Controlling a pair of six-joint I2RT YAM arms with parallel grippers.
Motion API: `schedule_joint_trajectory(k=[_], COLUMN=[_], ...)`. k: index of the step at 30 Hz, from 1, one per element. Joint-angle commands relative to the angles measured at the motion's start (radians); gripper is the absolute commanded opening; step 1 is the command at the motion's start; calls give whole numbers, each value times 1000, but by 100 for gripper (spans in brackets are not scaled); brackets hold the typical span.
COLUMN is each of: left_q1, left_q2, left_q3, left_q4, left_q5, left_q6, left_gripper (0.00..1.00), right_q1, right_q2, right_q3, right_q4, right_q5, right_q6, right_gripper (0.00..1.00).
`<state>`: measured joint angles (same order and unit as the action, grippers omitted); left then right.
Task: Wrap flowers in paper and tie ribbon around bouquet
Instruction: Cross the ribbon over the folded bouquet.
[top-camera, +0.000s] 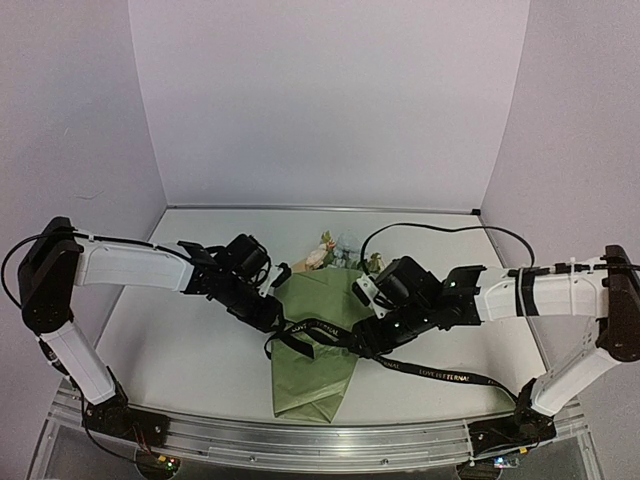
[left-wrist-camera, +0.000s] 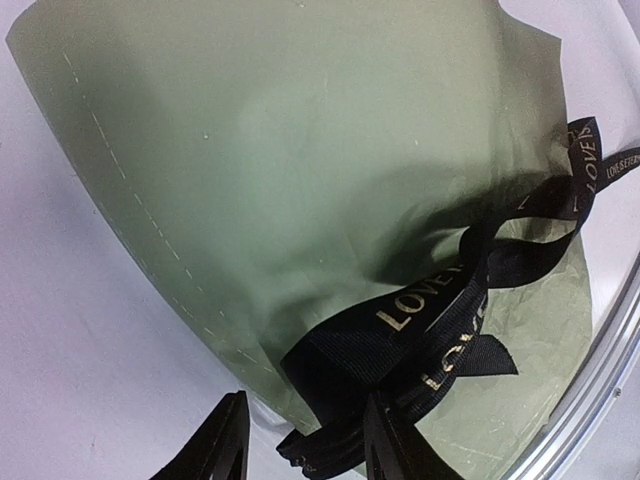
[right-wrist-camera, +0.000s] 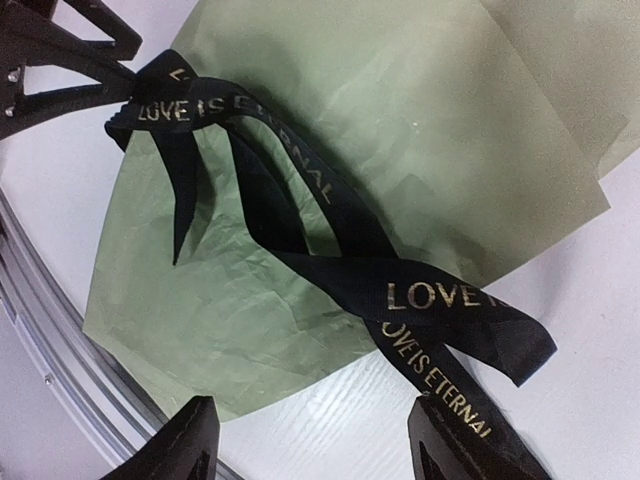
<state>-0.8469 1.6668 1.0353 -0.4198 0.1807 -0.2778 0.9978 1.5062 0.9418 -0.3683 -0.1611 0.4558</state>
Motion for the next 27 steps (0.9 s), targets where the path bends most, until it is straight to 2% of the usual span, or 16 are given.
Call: schedule_joint_trajectory(k=[1, 7, 10, 15, 20, 27], left_q1=[-10, -18, -21, -21, -21, -21], left_q2=[31, 58, 52, 10, -54, -108], left_q3=[60, 75, 79, 73, 55, 31], left_q4=[12, 14, 23, 45, 69, 67], left_q5=[8, -25, -70, -198, -280, -352], left_q6=[17, 12, 4, -8, -18, -41], left_gripper=[40, 34, 25, 2, 0, 0], right_q1=[-7, -15, -31, -70, -91, -81], right_q2=[-58, -92, -109, -142, -136, -20], right_q3=[-33, -75, -104, -165, -197, -176], right_q4=[-1, -1, -1, -1, 0, 90], right_q5=[46, 77, 93, 108, 77, -9], right_q6=[-12, -24, -28, -28, -108, -279], right_gripper=[67, 68, 68, 70, 78, 70])
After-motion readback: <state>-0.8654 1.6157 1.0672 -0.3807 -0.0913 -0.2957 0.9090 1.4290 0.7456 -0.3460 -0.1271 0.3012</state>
